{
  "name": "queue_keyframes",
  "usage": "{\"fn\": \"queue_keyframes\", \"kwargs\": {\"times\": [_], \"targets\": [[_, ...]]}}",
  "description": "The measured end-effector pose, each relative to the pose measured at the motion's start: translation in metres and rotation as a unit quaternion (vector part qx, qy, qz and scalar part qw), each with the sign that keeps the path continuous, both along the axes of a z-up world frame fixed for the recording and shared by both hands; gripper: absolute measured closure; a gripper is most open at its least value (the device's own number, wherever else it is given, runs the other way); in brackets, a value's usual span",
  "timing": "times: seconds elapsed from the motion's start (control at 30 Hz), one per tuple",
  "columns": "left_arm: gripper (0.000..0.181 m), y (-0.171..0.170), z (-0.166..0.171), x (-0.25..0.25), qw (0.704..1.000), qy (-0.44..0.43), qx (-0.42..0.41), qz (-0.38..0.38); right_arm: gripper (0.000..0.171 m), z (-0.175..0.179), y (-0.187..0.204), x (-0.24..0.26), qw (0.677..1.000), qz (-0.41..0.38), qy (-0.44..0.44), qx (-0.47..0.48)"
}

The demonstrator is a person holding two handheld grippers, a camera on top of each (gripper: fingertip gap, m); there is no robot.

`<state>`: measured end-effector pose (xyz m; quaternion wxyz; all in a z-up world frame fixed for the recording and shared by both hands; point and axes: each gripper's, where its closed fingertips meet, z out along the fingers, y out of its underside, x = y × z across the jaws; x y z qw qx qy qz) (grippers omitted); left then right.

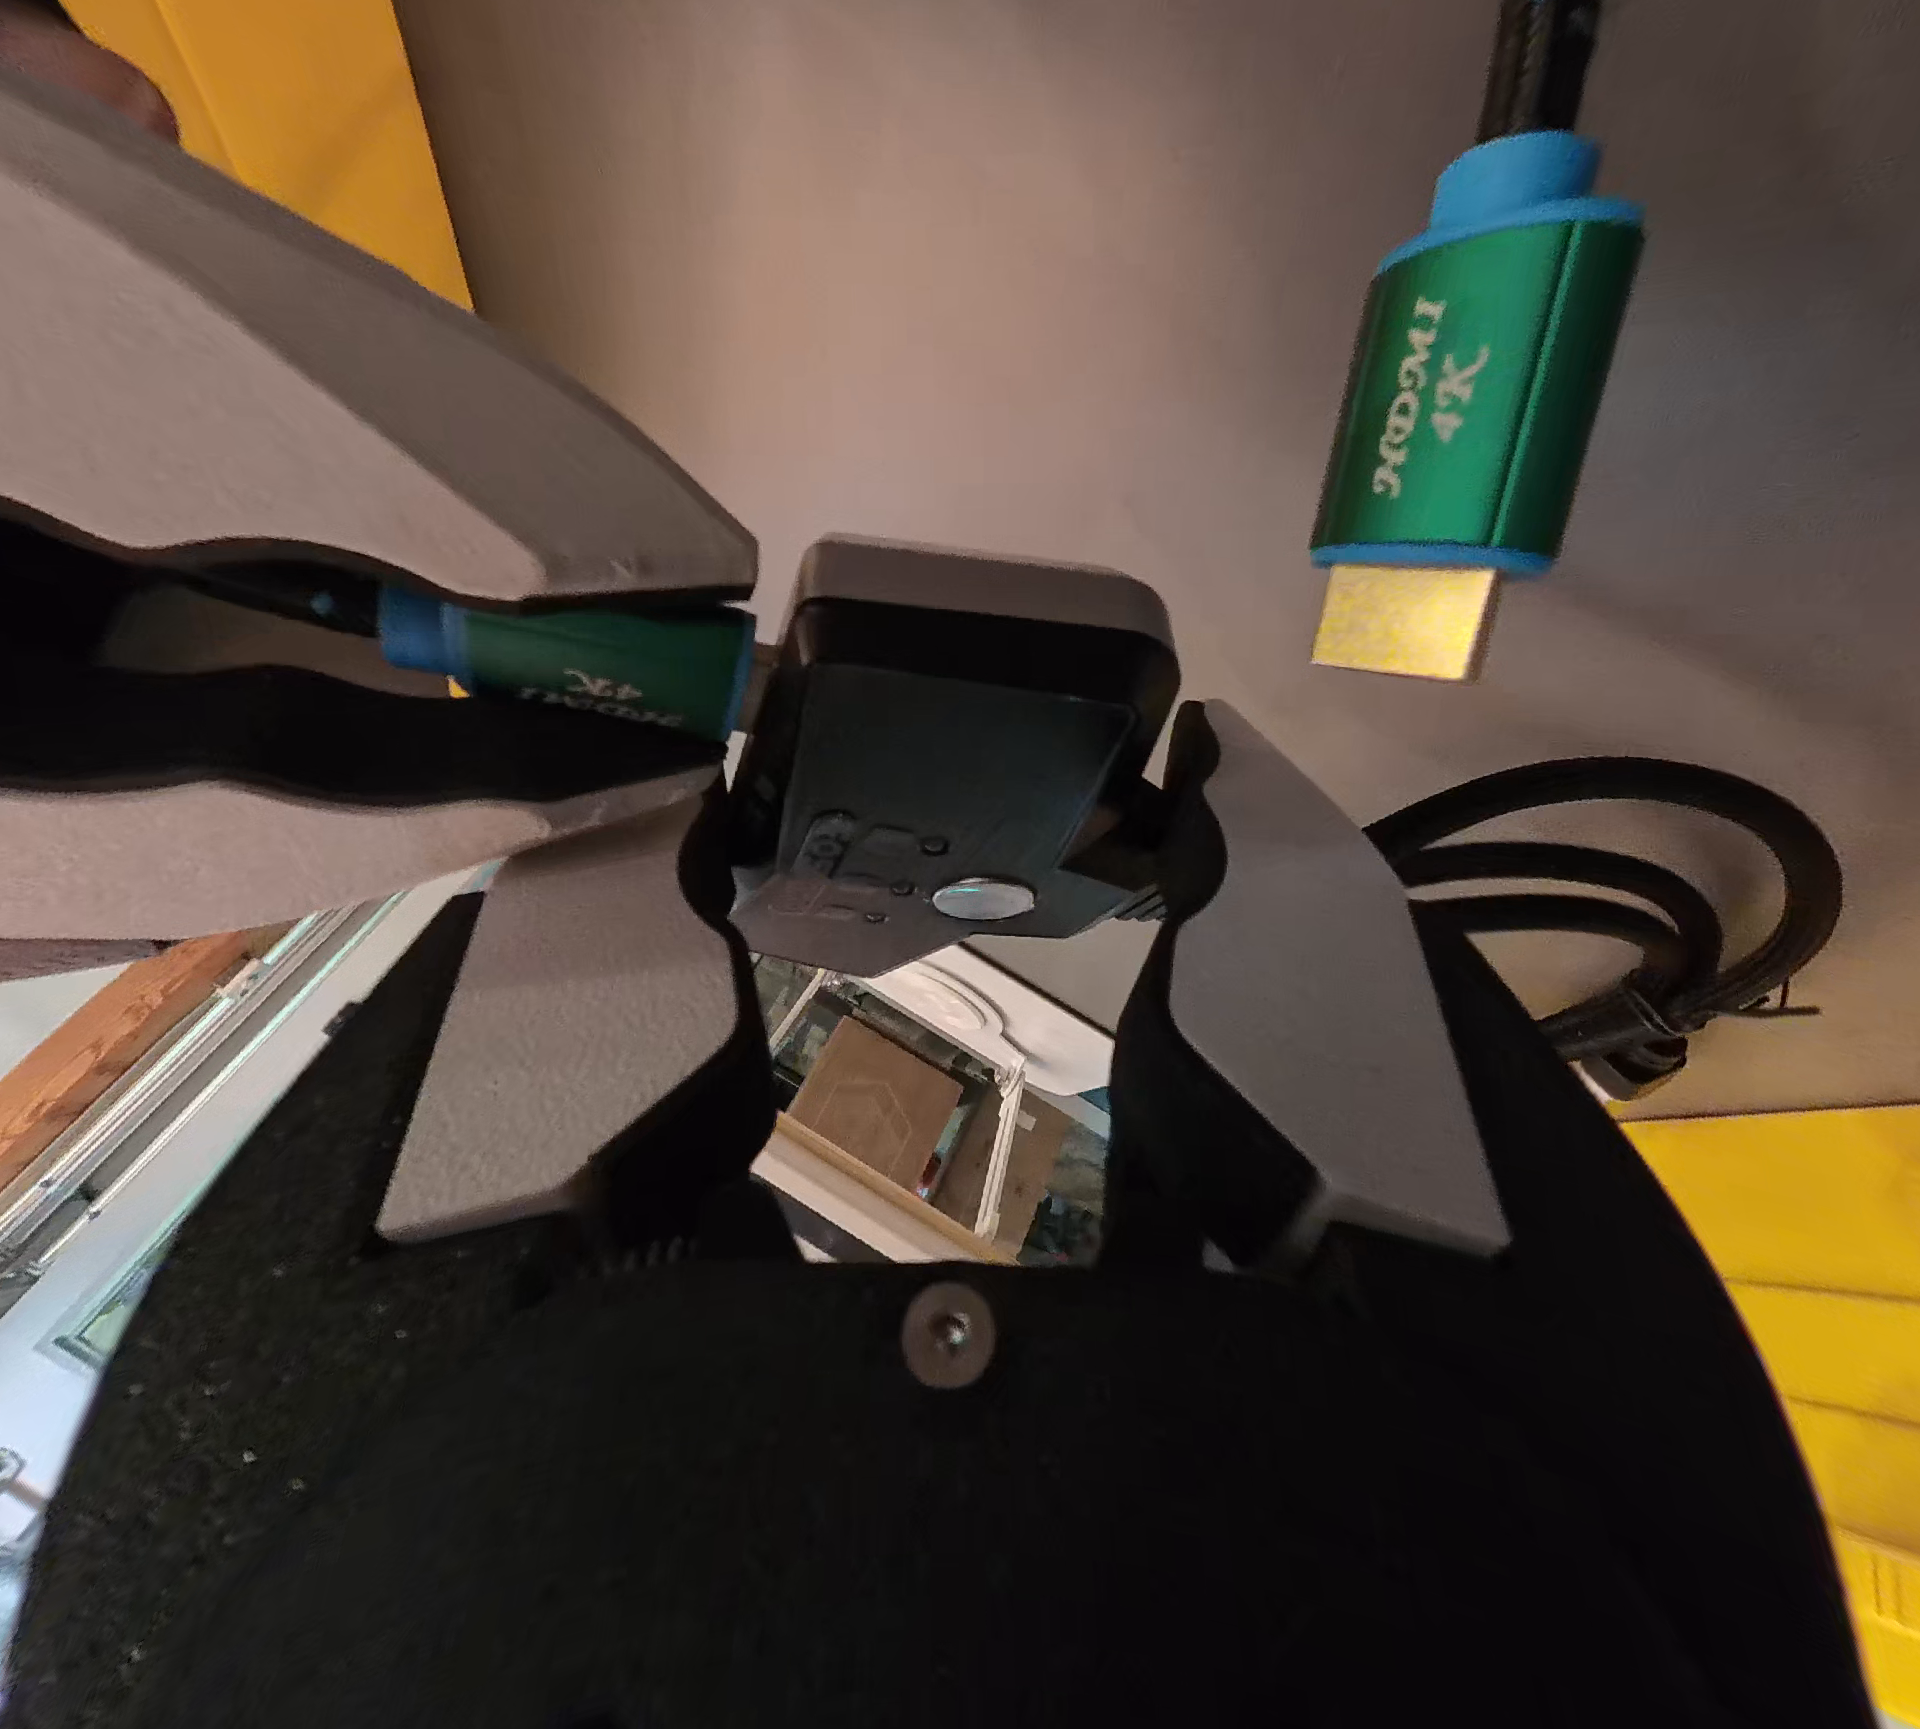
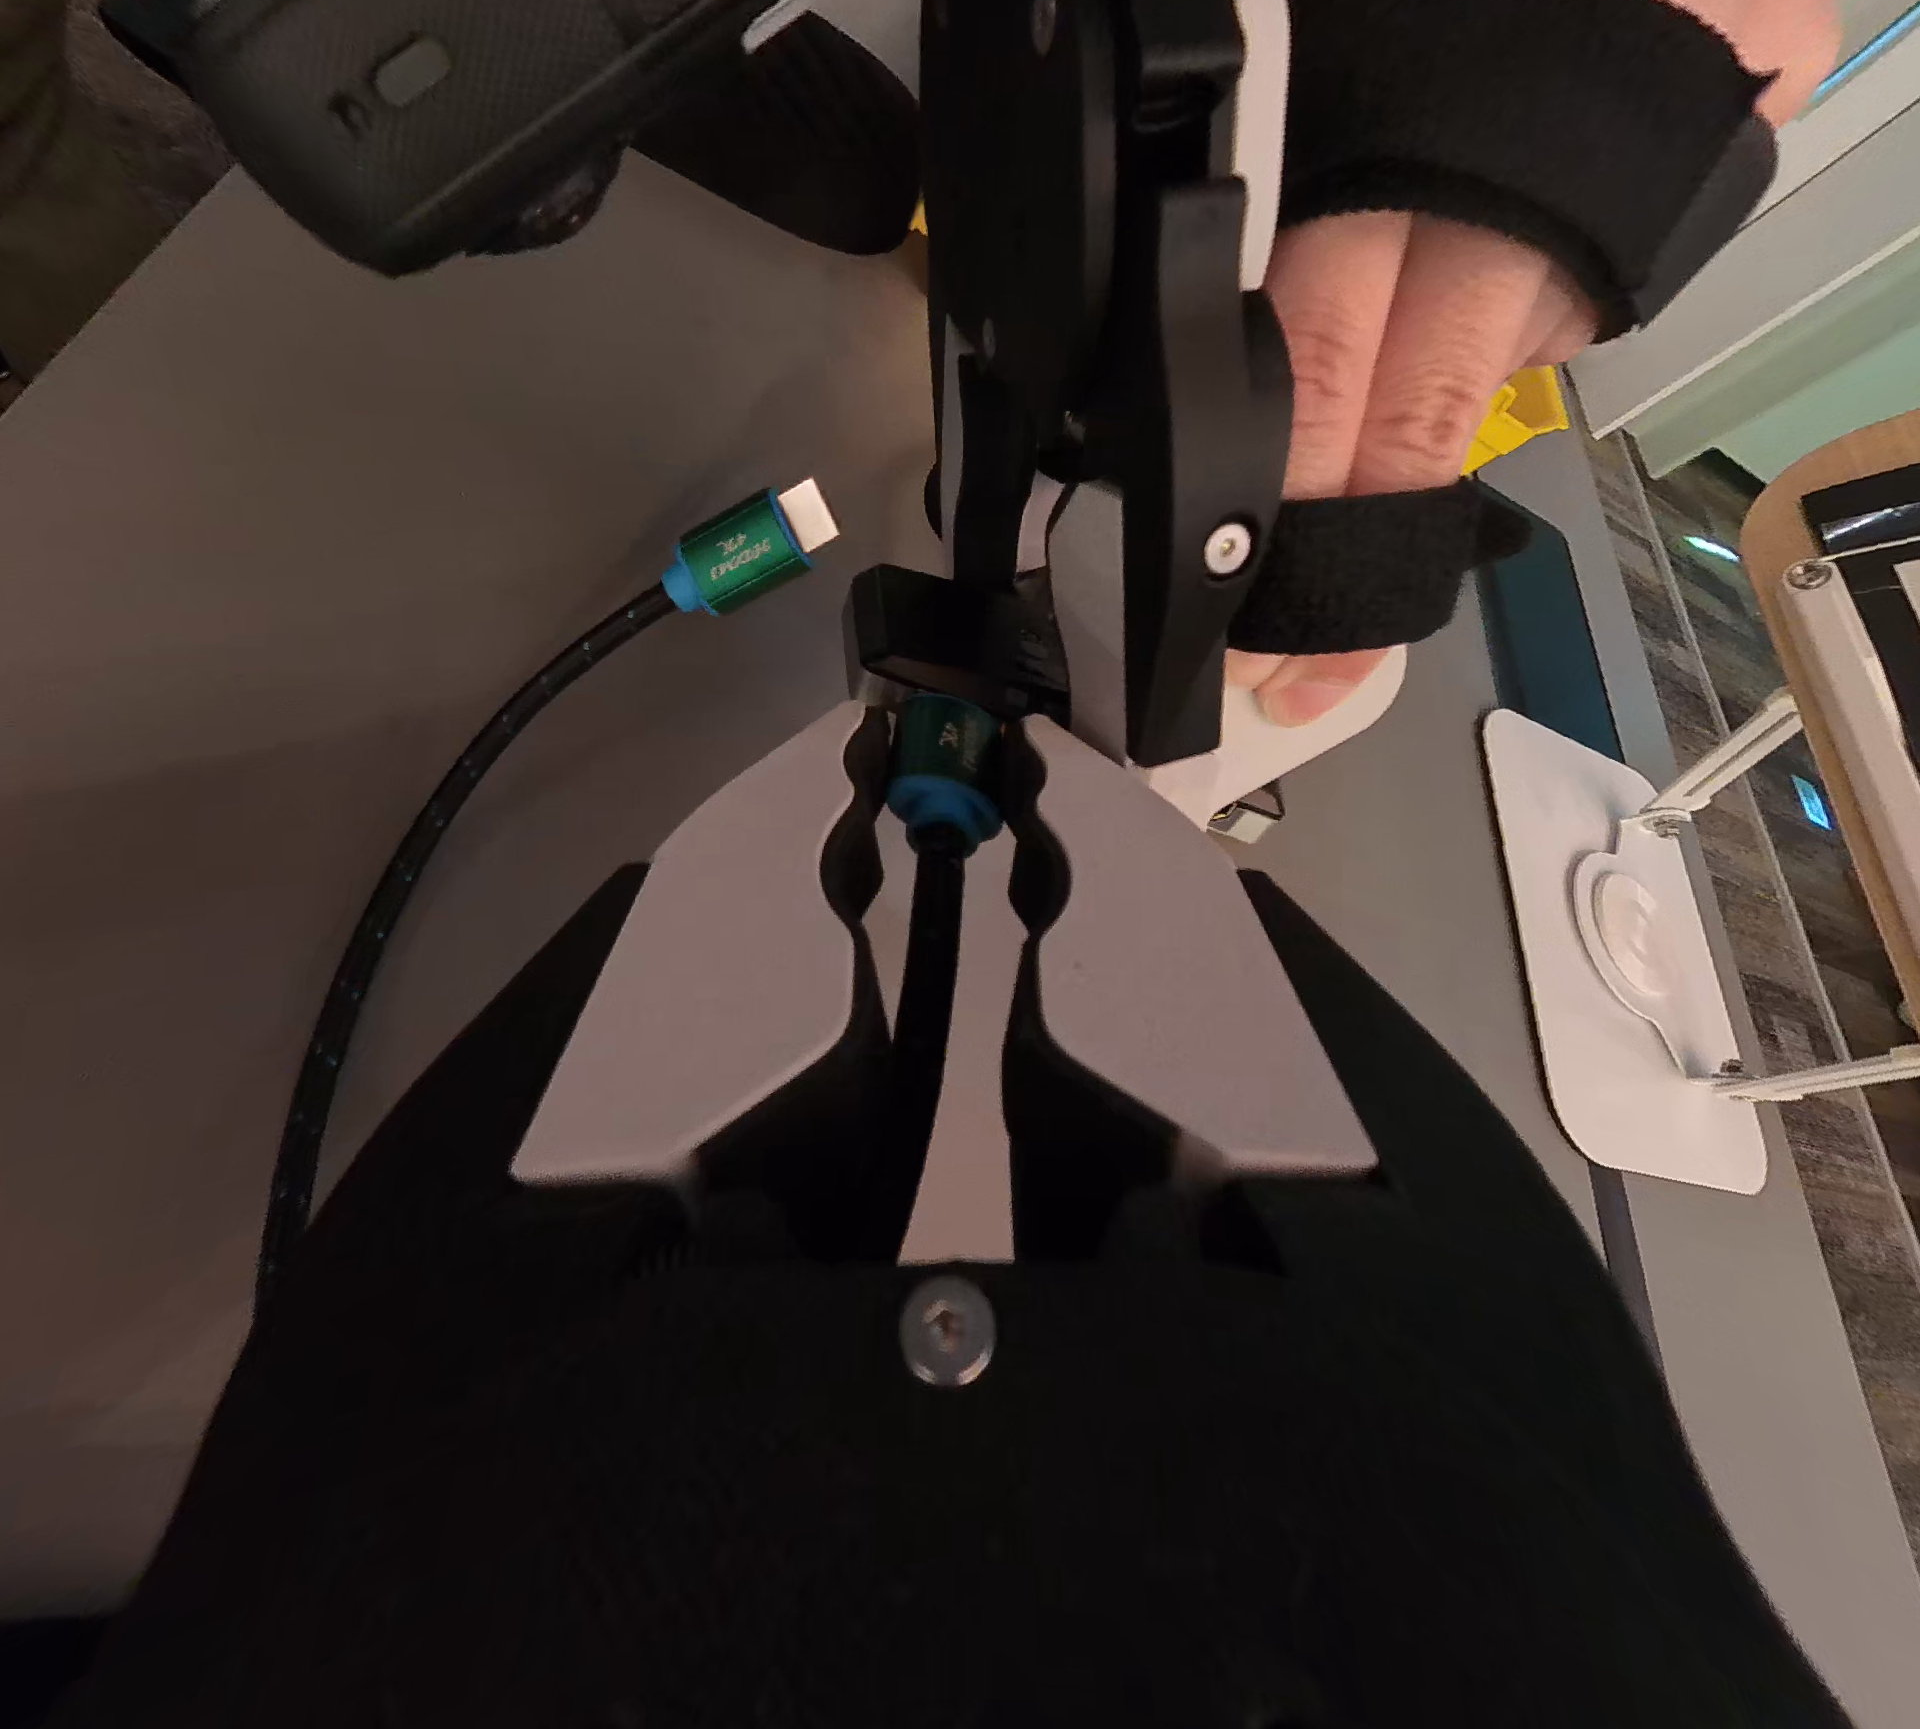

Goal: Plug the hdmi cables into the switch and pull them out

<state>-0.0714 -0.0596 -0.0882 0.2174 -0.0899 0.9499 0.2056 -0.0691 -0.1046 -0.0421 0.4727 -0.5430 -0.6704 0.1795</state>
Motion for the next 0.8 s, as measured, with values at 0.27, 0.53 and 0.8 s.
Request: {"fn": "queue_keyframes", "kwargs": {"times": [0.27, 0.53, 0.8], "targets": [[0.100, 0.013, 0.013, 0.004, 0.999, -0.031, 0.019, 0.024, 0.148, 0.011, 0.013, 0.004, 0.998, -0.067, 0.021, 0.001], [0.100, 0.009, 0.013, -0.001, 0.999, -0.027, -0.003, 0.031, 0.148, 0.011, 0.010, -0.001, 0.998, -0.055, 0.025, 0.011], [0.075, -0.014, 0.035, -0.002, 0.932, -0.129, -0.275, 0.196, 0.148, 0.019, 0.018, -0.012, 0.991, -0.081, -0.002, 0.111]]}}
